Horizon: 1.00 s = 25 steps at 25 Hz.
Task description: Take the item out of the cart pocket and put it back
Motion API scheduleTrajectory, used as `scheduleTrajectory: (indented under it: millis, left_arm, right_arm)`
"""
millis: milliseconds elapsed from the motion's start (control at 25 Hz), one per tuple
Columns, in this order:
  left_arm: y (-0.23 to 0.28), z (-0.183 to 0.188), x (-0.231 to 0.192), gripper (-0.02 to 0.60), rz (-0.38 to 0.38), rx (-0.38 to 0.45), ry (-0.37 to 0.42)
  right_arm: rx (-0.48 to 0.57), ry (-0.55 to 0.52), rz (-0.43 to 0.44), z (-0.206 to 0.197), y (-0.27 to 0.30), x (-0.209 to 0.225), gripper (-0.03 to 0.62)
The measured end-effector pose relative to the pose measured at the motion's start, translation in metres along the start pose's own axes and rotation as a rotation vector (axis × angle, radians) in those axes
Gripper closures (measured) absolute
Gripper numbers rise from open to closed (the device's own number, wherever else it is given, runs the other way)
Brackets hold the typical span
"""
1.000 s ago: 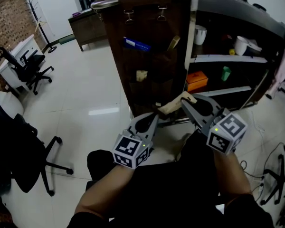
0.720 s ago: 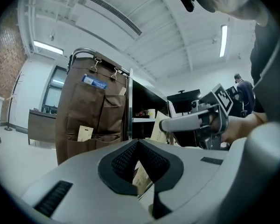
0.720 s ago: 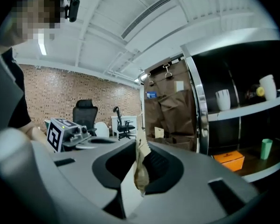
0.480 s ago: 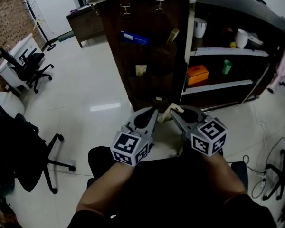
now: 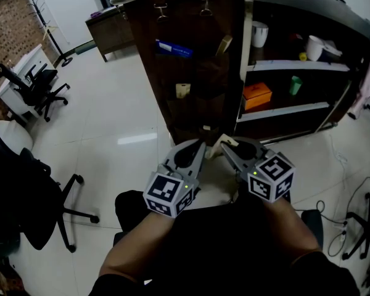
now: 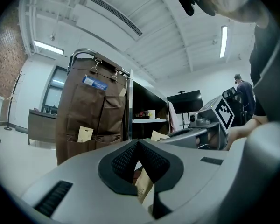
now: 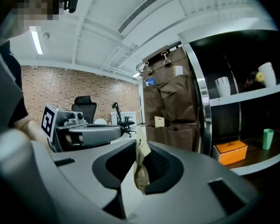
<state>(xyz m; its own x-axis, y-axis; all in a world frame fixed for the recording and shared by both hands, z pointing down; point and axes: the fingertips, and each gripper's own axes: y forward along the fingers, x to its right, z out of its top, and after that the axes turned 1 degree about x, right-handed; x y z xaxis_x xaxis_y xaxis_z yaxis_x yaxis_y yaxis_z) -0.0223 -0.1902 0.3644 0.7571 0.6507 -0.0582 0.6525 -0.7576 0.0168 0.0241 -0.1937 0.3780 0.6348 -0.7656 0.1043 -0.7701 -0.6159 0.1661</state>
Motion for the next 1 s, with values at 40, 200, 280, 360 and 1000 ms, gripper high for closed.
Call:
scheduleTrajectory:
  millis: [40,200,280,360,1000]
  left_arm:
    - [0.0003,-0.0001,0.0004,0.581,-0.001,-0.001,-0.001]
    - [-0.0003,-0.0002,-0.0003,0.581,0.009,-0.007,0.016]
    - [-0.0004,-0.0010,-0.0019,0.581,0.014,-0.010,0.021]
    - [-0.0004,0.0000,-0.0027,0.581,0.015,-0.004,0.006]
    - [-0.0004,-0.0022,-0.0060,0.581,0.028,-0.007,-0.002]
  right_arm:
    - [0.000,0.001,0.000,-0.0002,-0.0001,0.0002,0.531]
    - [0.003,0.005,0.000,0.0002,-0.0009,0.0000,0.531]
    - [0.003,0.006,0.000,0.0007,-0.0012,0.0002,0.531]
    - [0.003,0.007,0.003,0.0011,-0.0010,-0.0004,0.531]
    - [0.001,0.016,0.009,-0.0010,-0.0016,-0.0019,0.531]
